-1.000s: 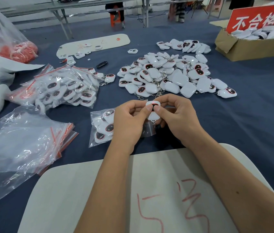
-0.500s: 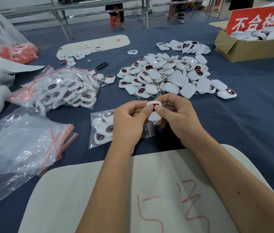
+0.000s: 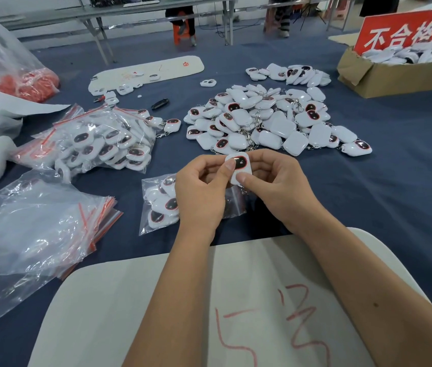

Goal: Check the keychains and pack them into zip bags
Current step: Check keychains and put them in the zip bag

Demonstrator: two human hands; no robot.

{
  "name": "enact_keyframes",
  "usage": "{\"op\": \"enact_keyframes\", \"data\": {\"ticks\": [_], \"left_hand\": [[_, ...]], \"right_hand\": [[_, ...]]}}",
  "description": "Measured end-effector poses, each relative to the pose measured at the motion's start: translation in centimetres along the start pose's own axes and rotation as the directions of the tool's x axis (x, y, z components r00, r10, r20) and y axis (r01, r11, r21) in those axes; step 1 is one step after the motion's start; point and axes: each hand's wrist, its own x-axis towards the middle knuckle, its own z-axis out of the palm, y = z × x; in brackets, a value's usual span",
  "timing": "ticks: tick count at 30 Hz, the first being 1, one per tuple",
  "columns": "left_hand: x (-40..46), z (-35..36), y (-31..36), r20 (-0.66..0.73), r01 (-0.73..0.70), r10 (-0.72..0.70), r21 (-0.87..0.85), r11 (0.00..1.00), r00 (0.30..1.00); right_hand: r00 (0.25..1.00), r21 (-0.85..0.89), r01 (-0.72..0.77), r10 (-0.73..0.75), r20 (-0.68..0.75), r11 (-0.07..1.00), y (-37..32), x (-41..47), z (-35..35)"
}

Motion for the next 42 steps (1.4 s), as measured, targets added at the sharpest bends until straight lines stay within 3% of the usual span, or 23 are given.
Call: {"op": "enact_keyframes", "data": {"ticks": [3, 7, 9, 12, 15, 18, 22, 34, 40, 42], "left_hand": [[0.0, 0.1, 0.2, -0.022, 0.003, -0.003, 0.006, 1.000, 1.000], [-0.2, 0.8, 0.5, -0.080, 0.046, -0.047, -0.018, 0.999, 0.996], [-0.4, 1.1, 0.5, -0.108, -0.023, 0.040, 0.159, 0.987, 0.993], [-0.9, 1.4, 0.5, -0.065, -0.099, 0.146, 0.469, 0.878, 0.987], [-1.1, 1.6, 0.6, -0.020, -0.055, 0.088, 0.635, 0.770, 0.996], [-1.0, 1.7, 0.6, -0.022, -0.030, 0.063, 0.690, 0.723, 0.998], [-0.9, 1.3, 0.7, -0.041, -0.005, 0.046, 0.683, 0.730, 0.998], [-0.1, -0.1, 1.8, -0.101, 0.058, -0.017, 0.424, 0.904, 0.995], [-0.1, -0.5, 1.9, -0.008, -0.024, 0.032, 0.484, 0.875, 0.999], [-0.1, -0.5, 1.8, 0.012, -0.049, 0.049, 0.501, 0.864, 0.999]], "right_hand": [[1.000, 0.001, 0.023, -0.023, -0.002, 1.000, -0.1, 0.1, 0.2], [0.988, 0.021, -0.019, 0.022, -0.154, 1.000, 0.2, 0.2, 0.2], [0.972, 0.024, -0.080, 0.084, -0.218, 0.996, 0.4, 0.5, -0.1], [0.955, 0.050, -0.126, 0.135, -0.263, 0.991, 0.5, 0.7, -0.5], [0.956, 0.064, -0.127, 0.140, -0.258, 0.990, 0.6, 0.6, -0.5], [0.957, 0.084, -0.098, 0.117, -0.264, 0.992, 0.6, 0.6, -0.5], [0.962, 0.134, -0.075, 0.106, -0.250, 0.988, 0.5, 0.7, -0.6], [0.978, 0.287, 0.003, 0.056, -0.199, 0.958, -0.4, 0.5, 0.1], [0.996, 0.473, 0.048, -0.009, -0.084, 0.880, -1.3, 0.0, 1.1], [0.998, 0.441, 0.034, -0.010, -0.057, 0.897, -1.4, -0.1, 1.4]]}}
